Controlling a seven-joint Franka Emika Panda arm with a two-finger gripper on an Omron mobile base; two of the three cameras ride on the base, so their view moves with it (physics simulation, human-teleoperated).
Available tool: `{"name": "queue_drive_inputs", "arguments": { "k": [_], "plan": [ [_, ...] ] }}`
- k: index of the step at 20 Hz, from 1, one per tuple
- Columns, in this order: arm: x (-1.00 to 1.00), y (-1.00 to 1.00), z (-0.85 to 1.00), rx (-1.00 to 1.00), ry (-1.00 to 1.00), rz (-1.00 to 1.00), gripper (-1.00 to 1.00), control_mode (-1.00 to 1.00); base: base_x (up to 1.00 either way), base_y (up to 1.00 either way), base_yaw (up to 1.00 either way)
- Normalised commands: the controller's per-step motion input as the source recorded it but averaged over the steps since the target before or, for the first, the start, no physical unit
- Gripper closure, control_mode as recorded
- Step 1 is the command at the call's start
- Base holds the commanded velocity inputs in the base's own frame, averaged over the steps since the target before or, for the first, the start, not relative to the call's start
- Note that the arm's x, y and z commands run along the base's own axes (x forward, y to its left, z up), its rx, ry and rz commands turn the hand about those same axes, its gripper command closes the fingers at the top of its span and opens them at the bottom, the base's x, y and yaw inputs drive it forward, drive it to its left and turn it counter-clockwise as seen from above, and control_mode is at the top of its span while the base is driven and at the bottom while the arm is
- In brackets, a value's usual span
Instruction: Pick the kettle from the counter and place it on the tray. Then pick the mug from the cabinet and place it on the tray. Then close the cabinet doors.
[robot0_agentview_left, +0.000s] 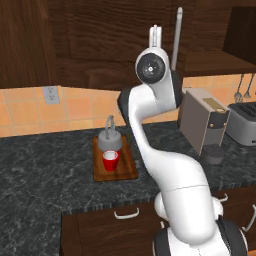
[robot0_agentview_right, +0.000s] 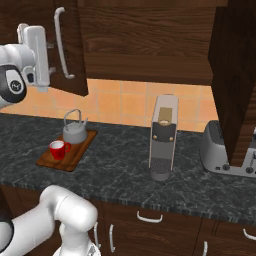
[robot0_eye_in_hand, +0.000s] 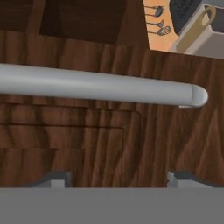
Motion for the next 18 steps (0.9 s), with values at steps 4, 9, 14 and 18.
{"name": "queue_drive_inputs", "arguments": {
  "k": [4,9,14,18],
  "plan": [
    [0.43,-0.08,-0.17,0.0,0.07,0.05,-1.0,-1.0,0.0,0.0,0.0],
    [0.38,-0.05,-0.29,0.0,0.01,0.05,-1.0,-1.0,0.0,0.0,0.0],
    [0.52,-0.01,-0.07,0.03,0.06,0.03,-1.0,-1.0,0.0,0.0,0.0],
    [0.52,0.0,-0.03,0.01,0.19,0.0,-1.0,-1.0,0.0,0.0,0.0]
  ]
}}
